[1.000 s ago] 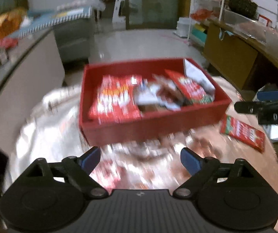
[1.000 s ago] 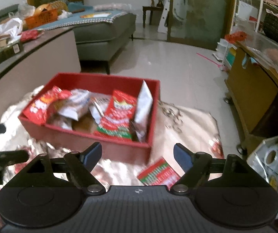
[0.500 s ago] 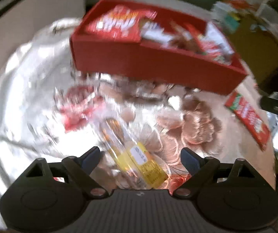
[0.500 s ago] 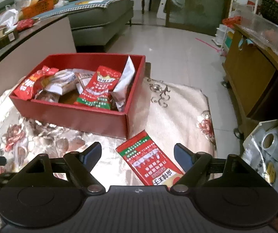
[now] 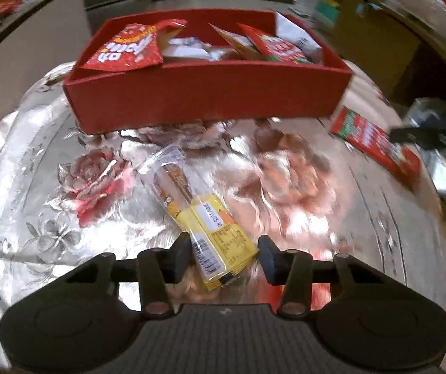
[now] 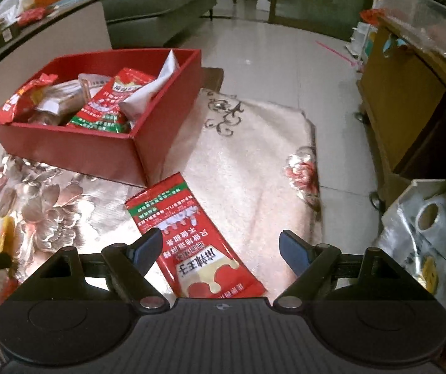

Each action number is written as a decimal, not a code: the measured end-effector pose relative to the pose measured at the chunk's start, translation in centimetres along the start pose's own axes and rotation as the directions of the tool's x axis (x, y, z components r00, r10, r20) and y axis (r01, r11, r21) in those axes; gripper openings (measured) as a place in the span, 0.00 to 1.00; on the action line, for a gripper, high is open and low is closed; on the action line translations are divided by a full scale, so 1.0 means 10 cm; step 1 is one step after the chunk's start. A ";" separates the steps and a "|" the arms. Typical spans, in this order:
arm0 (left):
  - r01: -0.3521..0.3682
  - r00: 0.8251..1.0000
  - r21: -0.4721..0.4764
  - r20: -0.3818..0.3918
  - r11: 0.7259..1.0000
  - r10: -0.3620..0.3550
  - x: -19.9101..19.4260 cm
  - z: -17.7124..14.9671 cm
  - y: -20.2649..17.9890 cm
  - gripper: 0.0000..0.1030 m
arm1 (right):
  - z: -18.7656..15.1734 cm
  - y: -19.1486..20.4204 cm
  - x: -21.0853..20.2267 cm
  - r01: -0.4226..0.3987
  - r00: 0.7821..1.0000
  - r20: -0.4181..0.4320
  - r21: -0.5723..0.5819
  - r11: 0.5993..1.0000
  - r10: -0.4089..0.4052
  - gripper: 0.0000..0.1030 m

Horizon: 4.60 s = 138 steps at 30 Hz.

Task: Organize snacks

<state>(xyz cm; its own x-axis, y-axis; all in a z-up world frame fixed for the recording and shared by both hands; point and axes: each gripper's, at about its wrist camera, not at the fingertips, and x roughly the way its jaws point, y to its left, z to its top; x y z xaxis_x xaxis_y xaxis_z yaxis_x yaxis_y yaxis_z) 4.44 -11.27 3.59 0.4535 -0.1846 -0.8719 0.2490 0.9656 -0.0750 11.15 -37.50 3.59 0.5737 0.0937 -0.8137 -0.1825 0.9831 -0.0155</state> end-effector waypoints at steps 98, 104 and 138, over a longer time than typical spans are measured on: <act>0.358 0.930 -0.127 0.138 0.925 -0.341 -0.27 0.39 0.74 0.07 | 0.16 1.13 -0.37 -0.081 0.994 0.078 0.072 0.994 0.075 0.53; 0.342 0.913 0.443 0.051 0.829 -0.404 -0.29 0.61 0.30 0.61 | 0.09 1.04 -0.43 -0.107 0.992 0.076 0.083 0.991 0.101 0.54; 0.331 0.943 0.772 -0.296 0.543 -0.154 0.05 0.06 0.21 0.62 | -0.01 1.13 -0.34 -0.163 0.987 0.007 0.031 0.986 0.163 0.55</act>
<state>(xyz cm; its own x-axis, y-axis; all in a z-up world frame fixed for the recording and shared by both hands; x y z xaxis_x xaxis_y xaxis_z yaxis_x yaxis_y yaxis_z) 5.69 -9.48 3.24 0.1362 -0.2690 -0.9535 0.9459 0.3215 0.0444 7.02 -26.76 6.13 0.5422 0.2534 -0.8011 -0.2485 0.9591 0.1352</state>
